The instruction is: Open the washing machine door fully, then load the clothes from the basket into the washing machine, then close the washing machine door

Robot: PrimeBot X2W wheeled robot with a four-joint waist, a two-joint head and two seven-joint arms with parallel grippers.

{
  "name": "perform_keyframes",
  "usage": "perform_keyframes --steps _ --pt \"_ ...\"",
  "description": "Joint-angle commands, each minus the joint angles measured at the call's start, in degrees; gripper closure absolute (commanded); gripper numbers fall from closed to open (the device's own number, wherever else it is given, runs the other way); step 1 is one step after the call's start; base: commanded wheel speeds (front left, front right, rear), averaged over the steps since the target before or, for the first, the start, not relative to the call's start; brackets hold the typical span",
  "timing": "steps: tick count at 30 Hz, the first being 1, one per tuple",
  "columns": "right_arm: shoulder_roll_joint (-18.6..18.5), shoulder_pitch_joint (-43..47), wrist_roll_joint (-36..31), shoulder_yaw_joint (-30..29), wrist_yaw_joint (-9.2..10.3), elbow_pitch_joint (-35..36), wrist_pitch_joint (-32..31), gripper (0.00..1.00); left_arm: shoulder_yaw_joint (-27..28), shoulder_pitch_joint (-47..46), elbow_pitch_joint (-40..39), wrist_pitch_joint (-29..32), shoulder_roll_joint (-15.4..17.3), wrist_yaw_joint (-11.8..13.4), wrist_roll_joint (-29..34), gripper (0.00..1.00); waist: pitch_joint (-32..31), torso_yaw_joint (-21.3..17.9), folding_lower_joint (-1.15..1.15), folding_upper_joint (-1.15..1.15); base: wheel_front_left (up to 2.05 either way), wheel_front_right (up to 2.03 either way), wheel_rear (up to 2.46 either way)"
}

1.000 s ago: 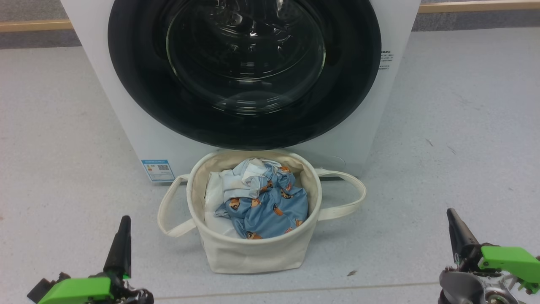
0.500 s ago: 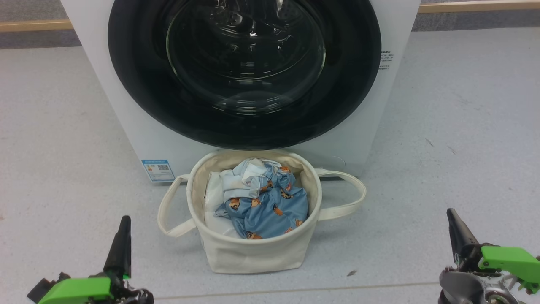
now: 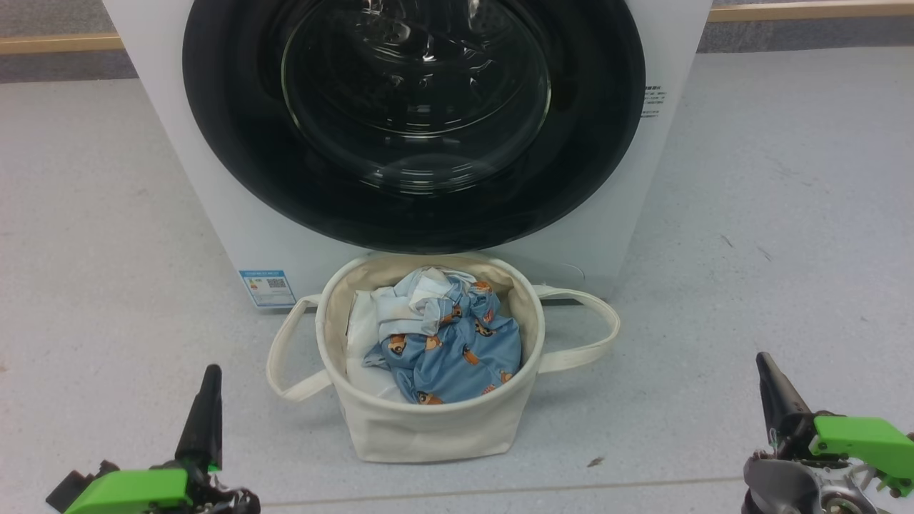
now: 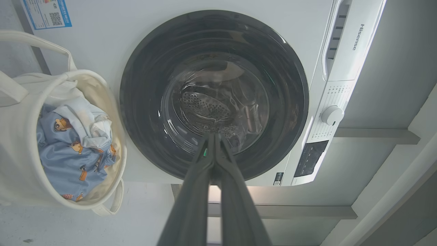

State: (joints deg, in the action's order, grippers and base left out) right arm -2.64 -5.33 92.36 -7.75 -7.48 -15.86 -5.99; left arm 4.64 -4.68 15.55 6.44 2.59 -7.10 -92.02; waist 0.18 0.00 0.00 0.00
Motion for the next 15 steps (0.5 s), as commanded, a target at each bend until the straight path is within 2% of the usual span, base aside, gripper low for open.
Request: perform_keyframes --steps 1,15 --pt "-0.24 -0.86 -0.21 1.21 -0.01 1.83 -0.51 1.0 1.87 -1.51 -1.52 0.04 0.29 -0.39 -0.16 1.0 0.0 0.0 0.0 0.0 0.0 0.0 0.0" --pt "-0.24 -0.85 -0.21 1.21 -0.01 1.83 -0.51 1.0 1.87 -1.51 -1.52 0.04 0.29 -0.39 -0.16 1.0 0.0 0.0 0.0 0.0 0.0 0.0 0.0"
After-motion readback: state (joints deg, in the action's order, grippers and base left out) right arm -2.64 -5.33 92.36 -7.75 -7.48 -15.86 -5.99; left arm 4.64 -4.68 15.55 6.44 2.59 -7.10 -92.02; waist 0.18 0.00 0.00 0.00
